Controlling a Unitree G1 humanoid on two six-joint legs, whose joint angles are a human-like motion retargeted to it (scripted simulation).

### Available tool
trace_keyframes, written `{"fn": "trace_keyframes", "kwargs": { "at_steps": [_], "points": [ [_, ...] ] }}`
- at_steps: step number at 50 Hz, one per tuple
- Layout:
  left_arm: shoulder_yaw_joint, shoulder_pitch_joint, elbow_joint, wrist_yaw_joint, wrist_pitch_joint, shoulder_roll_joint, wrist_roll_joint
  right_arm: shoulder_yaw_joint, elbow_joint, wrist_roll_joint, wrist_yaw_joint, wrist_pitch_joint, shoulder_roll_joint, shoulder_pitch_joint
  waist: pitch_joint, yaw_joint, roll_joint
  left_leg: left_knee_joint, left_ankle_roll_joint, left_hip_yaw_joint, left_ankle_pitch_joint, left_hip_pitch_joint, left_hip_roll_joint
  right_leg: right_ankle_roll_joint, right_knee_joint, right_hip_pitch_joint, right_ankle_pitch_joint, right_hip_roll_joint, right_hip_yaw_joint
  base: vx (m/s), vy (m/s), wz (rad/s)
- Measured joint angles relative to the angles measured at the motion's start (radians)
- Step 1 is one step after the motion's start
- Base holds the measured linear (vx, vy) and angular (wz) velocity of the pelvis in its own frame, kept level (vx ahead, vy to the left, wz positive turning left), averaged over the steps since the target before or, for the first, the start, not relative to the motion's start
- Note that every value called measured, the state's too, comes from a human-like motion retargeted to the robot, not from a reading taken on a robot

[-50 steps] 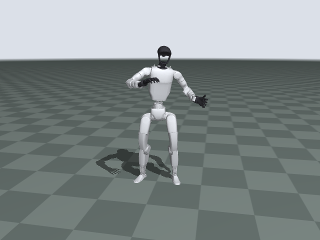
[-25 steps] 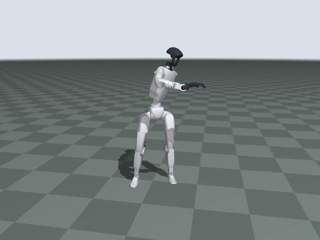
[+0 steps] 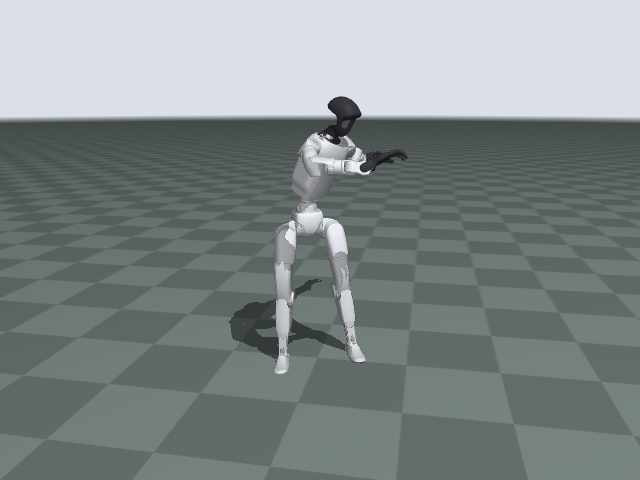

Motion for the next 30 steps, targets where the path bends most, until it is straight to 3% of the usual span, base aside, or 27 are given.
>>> {"fn": "trace_keyframes", "kwargs": {
  "at_steps": [4,8,10,15,19,23,30],
  "points": [
    [-0.183,-0.257,0.064,0.041,-0.034,-0.150,-0.021,0.019,-0.021,-0.058,0.009,-0.012,0.086,-0.030,-0.043,-0.094,-0.022,0.017,0.002,0.046,-0.019,0.017,0.007,-0.004,-0.011,0.001,0.004,0.009,0.044,0.01,-0.05,-0.62],
    [-0.414,-0.573,0.114,0.074,-0.047,-0.417,-0.104,0.052,-0.051,-0.066,0.034,-0.029,0.168,-0.067,-0.083,-0.256,-0.041,0.037,0.011,0.061,-0.026,0.026,-0.005,-0.023,-0.008,0.008,-0.001,-0.002,0.063,0.00,0.01,-0.20],
    [-0.582,-0.728,0.069,0.074,0.021,-0.591,-0.279,0.095,-0.076,0.001,0.061,-0.032,0.188,-0.099,-0.112,-0.342,-0.051,0.041,0.050,0.065,-0.011,0.025,-0.025,-0.033,0.009,-0.002,-0.005,-0.025,0.073,-0.01,0.07,-0.14],
    [-0.805,-1.160,-0.141,-0.013,-0.045,-0.870,-0.510,0.152,-0.143,0.063,0.137,-0.062,0.241,-0.167,-0.172,-0.562,-0.075,0.072,0.059,0.089,-0.023,0.028,-0.042,-0.057,0.060,-0.025,-0.022,-0.050,0.111,-0.01,0.08,-0.34],
    [-0.869,-1.569,-0.233,-0.071,-0.121,-0.885,-0.579,0.180,-0.181,0.082,0.145,-0.083,0.266,-0.243,-0.197,-0.669,-0.093,0.104,0.067,0.148,-0.048,0.044,-0.043,-0.056,0.103,-0.055,-0.029,-0.055,0.181,0.00,0.07,-0.88],
    [-0.918,-1.905,-0.201,-0.010,-0.157,-0.825,-0.571,0.189,-0.197,0.103,0.112,-0.079,0.281,-0.295,-0.216,-0.710,-0.102,0.143,0.080,0.232,-0.077,0.067,-0.042,-0.041,0.117,-0.074,-0.024,-0.049,0.268,0.03,0.07,-1.17],
    [-1.011,-2.091,-0.206,0.027,-0.174,-0.781,-0.607,0.199,-0.186,0.131,0.080,-0.054,0.253,-0.330,-0.253,-0.688,-0.071,0.191,0.105,0.340,-0.110,0.084,-0.052,-0.001,0.050,-0.068,0.015,-0.047,0.363,0.03,0.08,-0.82]
  ]
}}
